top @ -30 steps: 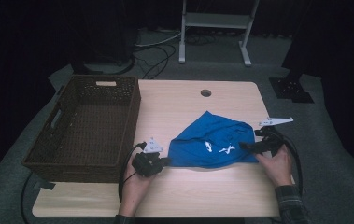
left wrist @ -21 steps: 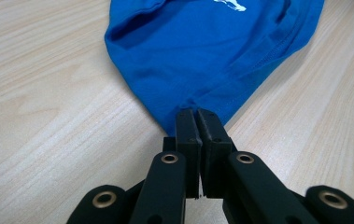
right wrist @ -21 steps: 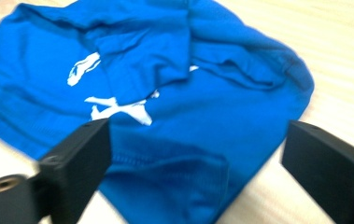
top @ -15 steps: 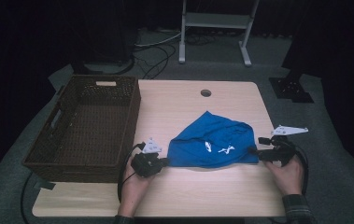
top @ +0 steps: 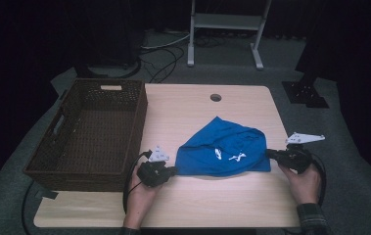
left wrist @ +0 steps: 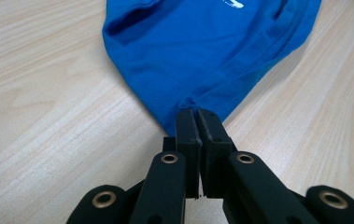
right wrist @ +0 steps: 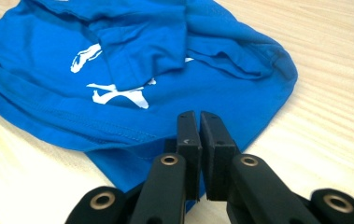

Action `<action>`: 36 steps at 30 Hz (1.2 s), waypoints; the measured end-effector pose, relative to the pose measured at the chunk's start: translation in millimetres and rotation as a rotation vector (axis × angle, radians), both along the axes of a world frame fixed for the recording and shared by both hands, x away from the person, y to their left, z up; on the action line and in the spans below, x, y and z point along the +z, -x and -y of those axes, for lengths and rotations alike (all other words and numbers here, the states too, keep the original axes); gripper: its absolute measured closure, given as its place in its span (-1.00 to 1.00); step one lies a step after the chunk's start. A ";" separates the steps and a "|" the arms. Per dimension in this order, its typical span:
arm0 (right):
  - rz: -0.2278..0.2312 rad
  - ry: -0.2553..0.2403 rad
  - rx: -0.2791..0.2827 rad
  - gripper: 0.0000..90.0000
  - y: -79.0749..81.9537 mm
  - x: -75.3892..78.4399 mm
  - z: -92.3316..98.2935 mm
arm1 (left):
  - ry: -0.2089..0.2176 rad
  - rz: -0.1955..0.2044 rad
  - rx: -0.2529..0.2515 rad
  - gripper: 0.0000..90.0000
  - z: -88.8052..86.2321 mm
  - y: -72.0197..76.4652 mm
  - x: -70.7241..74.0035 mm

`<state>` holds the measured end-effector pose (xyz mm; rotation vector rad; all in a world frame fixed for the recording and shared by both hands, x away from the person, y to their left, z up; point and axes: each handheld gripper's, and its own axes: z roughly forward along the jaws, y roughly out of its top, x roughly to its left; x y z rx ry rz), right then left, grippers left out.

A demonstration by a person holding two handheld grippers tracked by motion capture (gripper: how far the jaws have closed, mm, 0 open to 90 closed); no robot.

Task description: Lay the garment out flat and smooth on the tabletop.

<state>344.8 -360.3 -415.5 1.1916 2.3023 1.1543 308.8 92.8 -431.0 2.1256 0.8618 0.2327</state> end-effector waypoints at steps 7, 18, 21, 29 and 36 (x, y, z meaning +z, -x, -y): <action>-0.001 -0.007 0.007 0.94 13.9 2.2 -0.3 | 0.008 -0.002 0.002 0.95 -1.7 3.6 0.2; 0.000 -0.010 0.034 0.94 69.3 2.9 3.6 | 0.024 -0.004 0.023 1.00 -10.0 12.3 1.7; -0.016 -0.009 0.039 0.94 78.9 -0.7 4.8 | 0.023 -0.007 0.018 1.00 -8.2 13.6 1.2; 0.000 -0.053 0.008 0.20 86.5 -1.1 10.3 | 0.021 0.006 0.025 0.71 -2.9 12.2 1.1; -0.011 -0.050 0.017 -0.28 72.5 -4.2 2.7 | 0.006 0.023 0.047 0.06 4.1 5.8 3.0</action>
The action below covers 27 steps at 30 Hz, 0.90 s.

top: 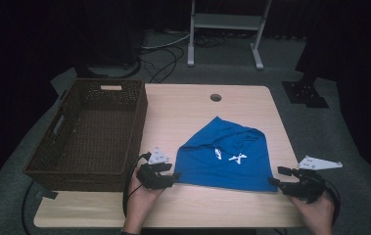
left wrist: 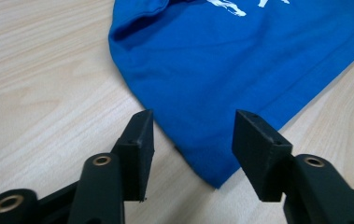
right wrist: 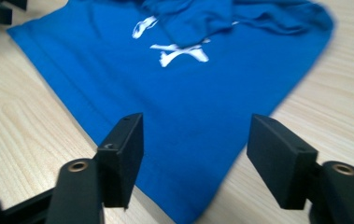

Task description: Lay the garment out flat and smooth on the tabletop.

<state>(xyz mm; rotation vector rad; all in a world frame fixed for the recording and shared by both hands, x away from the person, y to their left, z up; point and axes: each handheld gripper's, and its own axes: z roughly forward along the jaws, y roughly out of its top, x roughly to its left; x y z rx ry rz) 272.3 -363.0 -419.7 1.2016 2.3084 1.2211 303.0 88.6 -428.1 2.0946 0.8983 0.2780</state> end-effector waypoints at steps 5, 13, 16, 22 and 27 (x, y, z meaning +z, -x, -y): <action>0.006 0.041 0.042 -0.66 -12.9 -5.1 -12.5 | -0.014 0.003 -0.008 -0.21 6.5 -4.4 -0.7; 0.027 0.070 0.064 -1.00 -25.4 -8.6 -23.9 | -0.041 0.036 -0.002 -0.73 19.0 -12.9 -1.5; 0.031 0.068 0.064 -1.00 -29.4 -7.9 -25.2 | -0.045 0.048 0.000 -0.95 23.6 -17.1 -0.4; 0.033 0.078 0.077 -1.00 -42.1 -8.8 -30.6 | -0.044 0.056 -0.031 -0.98 32.8 -26.0 1.9; 0.016 0.089 0.090 -1.00 -56.0 -12.0 -34.9 | -0.052 0.043 -0.064 -0.98 41.9 -37.6 1.8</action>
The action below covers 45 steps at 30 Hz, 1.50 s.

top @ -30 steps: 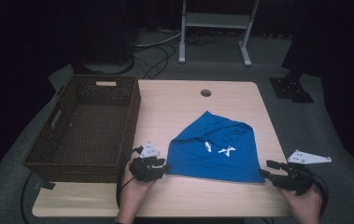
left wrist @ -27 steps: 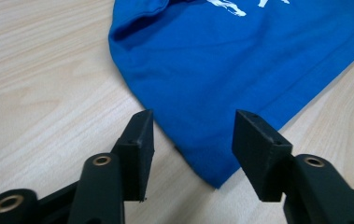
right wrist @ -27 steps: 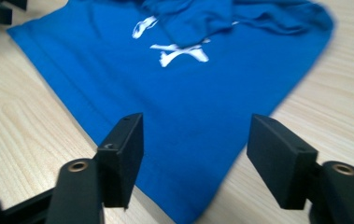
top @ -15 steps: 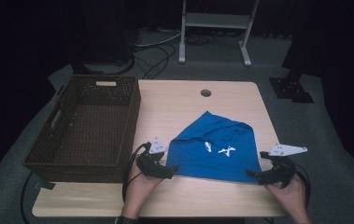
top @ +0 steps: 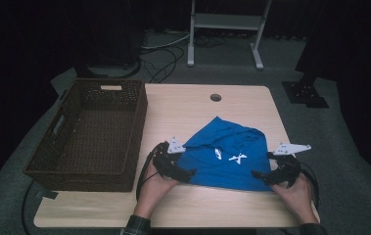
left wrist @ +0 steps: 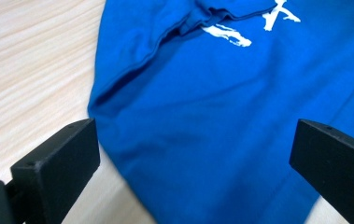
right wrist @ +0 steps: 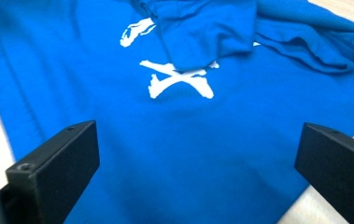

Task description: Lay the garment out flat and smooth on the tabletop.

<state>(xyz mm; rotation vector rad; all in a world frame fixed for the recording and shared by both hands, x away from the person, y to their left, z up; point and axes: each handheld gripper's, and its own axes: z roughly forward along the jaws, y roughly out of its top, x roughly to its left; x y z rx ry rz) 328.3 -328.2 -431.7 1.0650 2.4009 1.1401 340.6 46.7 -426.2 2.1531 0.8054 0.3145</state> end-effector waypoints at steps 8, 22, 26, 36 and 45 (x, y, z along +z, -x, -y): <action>-0.013 0.022 0.007 -1.00 -16.4 -5.3 -5.8 | -0.036 -0.020 -0.031 -0.98 17.6 -17.5 -4.2; -0.035 0.104 -0.005 -1.00 -36.9 -13.9 -10.8 | -0.102 -0.008 -0.019 -0.97 19.7 -24.3 -16.8; -0.041 0.115 0.003 -1.00 -35.7 -13.1 -11.0 | -0.103 -0.010 -0.013 -0.97 18.0 -19.0 -16.7; -0.038 0.116 0.017 -1.00 -21.6 -13.5 -15.8 | -0.108 -0.014 -0.017 -0.97 10.9 2.7 -16.6; -0.045 0.125 0.034 -1.00 7.9 -12.9 -20.7 | -0.114 -0.019 -0.023 -0.97 5.1 32.6 -16.2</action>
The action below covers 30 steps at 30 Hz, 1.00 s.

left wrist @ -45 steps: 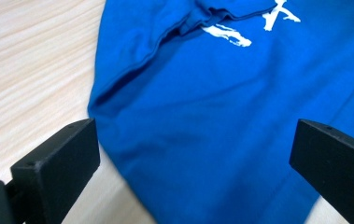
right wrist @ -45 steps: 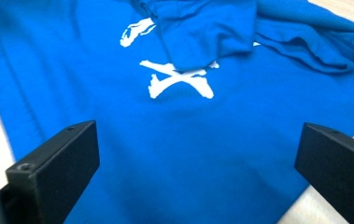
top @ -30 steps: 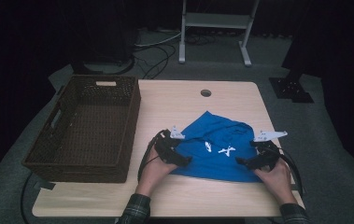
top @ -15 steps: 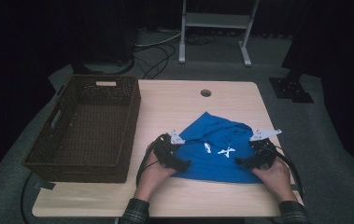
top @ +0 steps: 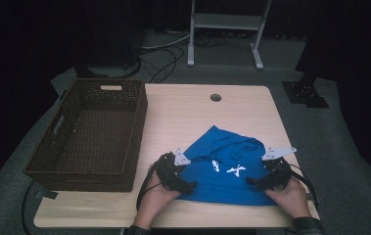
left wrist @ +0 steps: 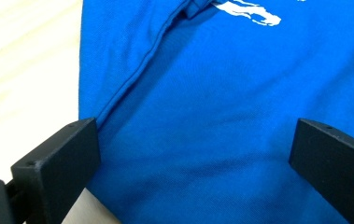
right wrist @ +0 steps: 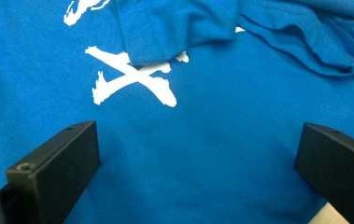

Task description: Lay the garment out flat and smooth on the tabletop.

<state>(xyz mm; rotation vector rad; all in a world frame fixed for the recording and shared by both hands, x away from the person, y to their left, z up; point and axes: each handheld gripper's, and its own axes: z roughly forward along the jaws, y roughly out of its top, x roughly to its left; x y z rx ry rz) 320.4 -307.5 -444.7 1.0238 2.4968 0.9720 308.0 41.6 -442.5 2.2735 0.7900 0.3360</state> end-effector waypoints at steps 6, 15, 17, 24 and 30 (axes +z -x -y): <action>-0.002 -0.001 0.015 -1.00 20.2 -0.1 -0.1 | 0.017 0.007 0.009 -0.97 -1.6 18.9 -1.5; 0.000 -0.007 0.041 -1.00 37.8 -0.9 5.9 | 0.003 0.000 0.011 -0.97 4.8 35.2 -0.5; -0.001 -0.004 0.055 -1.00 36.6 -0.6 8.2 | 0.002 -0.002 0.007 -0.97 5.8 35.9 -0.3; -0.001 -0.005 0.069 -1.00 35.9 -0.6 10.3 | 0.016 -0.004 0.007 -0.97 6.1 33.8 0.1; 0.004 -0.009 0.071 -1.00 36.0 -1.1 10.8 | 0.041 0.025 -0.005 -0.97 10.3 28.5 6.0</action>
